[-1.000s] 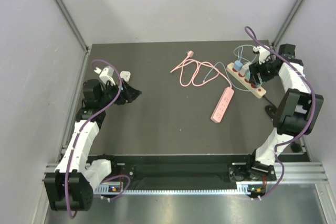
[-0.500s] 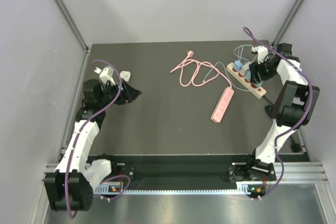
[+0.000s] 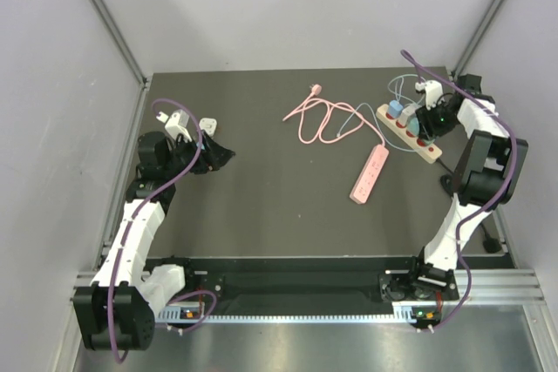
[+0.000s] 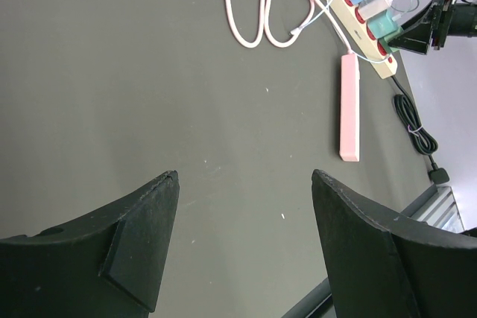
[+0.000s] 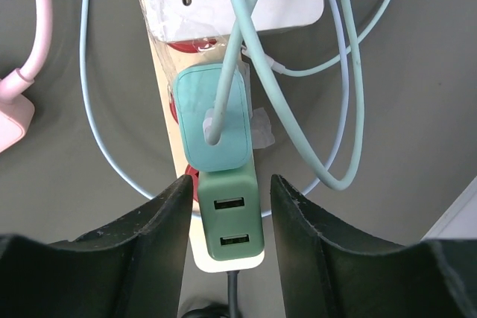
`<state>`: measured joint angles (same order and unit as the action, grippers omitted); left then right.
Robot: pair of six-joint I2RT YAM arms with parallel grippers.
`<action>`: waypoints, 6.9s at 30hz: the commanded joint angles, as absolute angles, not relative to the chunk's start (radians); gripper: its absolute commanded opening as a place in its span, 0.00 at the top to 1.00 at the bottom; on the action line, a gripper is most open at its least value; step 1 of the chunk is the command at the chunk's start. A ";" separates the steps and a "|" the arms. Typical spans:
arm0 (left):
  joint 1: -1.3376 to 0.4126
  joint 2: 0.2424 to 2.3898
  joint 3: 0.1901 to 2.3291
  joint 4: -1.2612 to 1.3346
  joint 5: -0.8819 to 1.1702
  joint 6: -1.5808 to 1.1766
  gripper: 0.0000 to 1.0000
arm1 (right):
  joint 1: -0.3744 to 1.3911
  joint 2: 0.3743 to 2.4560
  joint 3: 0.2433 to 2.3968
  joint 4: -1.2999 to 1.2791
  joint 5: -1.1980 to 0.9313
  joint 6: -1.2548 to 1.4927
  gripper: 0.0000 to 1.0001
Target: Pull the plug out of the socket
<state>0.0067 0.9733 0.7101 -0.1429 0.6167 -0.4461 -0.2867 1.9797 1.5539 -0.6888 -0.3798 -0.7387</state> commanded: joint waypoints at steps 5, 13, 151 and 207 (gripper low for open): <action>0.006 0.973 0.706 -0.107 0.634 -0.440 0.23 | -0.295 1.991 1.563 -0.692 -0.368 -0.775 0.56; 0.008 0.971 0.704 -0.104 0.637 -0.440 0.23 | -0.295 1.997 1.557 -0.695 -0.365 -0.778 0.69; -0.888 2.226 1.456 0.614 0.293 -0.951 0.82 | -0.100 1.339 0.894 -0.149 -0.770 0.276 1.00; -0.865 2.187 1.457 0.405 0.232 -0.960 1.00 | 0.010 1.258 1.015 -0.318 -0.442 0.146 1.00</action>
<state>-0.8944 2.2017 1.4033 0.4423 0.2943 -0.9791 -0.0761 1.3594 0.9096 -0.3809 -0.5446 0.1249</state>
